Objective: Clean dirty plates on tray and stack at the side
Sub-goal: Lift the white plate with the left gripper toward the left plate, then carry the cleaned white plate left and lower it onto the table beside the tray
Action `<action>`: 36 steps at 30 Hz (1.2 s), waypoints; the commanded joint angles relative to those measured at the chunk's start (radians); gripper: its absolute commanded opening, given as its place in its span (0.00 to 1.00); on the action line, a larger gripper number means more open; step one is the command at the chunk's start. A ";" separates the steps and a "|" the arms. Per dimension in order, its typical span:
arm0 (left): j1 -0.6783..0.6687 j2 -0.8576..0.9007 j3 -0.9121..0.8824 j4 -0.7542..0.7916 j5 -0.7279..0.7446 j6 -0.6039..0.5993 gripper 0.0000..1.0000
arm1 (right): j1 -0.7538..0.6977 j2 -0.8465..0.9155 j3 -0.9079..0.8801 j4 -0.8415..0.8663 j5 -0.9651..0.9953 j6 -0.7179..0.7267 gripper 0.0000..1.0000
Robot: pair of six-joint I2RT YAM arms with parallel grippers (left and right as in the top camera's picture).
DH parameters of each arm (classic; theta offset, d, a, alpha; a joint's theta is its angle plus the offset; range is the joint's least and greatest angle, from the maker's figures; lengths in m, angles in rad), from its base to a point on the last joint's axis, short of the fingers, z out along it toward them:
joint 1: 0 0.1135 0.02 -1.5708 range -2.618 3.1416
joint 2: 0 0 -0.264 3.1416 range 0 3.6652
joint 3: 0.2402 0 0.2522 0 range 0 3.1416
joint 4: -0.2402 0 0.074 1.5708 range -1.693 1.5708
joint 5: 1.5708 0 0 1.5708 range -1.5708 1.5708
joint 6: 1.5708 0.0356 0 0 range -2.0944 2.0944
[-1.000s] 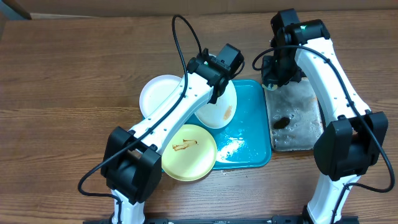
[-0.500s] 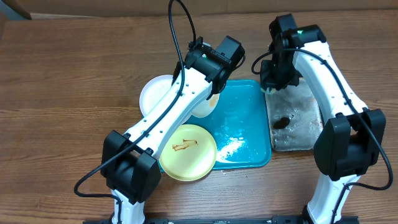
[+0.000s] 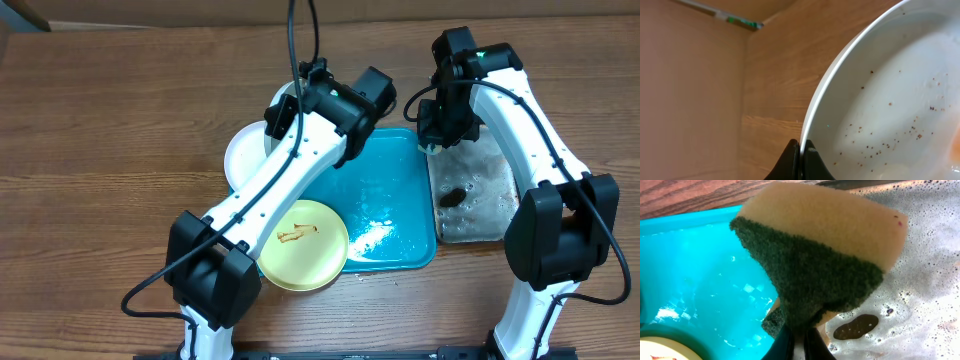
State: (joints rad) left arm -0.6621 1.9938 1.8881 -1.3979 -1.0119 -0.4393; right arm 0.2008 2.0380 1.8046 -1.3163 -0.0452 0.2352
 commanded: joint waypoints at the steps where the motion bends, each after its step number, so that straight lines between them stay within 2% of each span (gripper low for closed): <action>1: -0.041 -0.019 0.027 0.013 -0.087 -0.017 0.04 | 0.000 0.001 -0.005 0.006 -0.002 0.000 0.04; 5: -0.073 -0.019 0.027 0.039 -0.108 0.007 0.04 | 0.000 0.001 -0.005 0.003 -0.002 -0.001 0.04; 11: -0.132 -0.019 0.027 0.043 -0.250 0.017 0.04 | 0.000 0.001 -0.005 0.002 -0.002 -0.001 0.04; 18: -0.163 -0.019 0.027 0.049 -0.327 0.021 0.04 | 0.000 0.001 -0.005 0.002 -0.002 -0.001 0.04; 36: -0.164 -0.019 0.027 0.061 -0.341 0.021 0.04 | 0.000 0.001 -0.005 0.001 -0.002 -0.005 0.04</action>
State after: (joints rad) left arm -0.8146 1.9938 1.8881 -1.3426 -1.3144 -0.4160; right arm 0.2008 2.0380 1.8042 -1.3205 -0.0452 0.2310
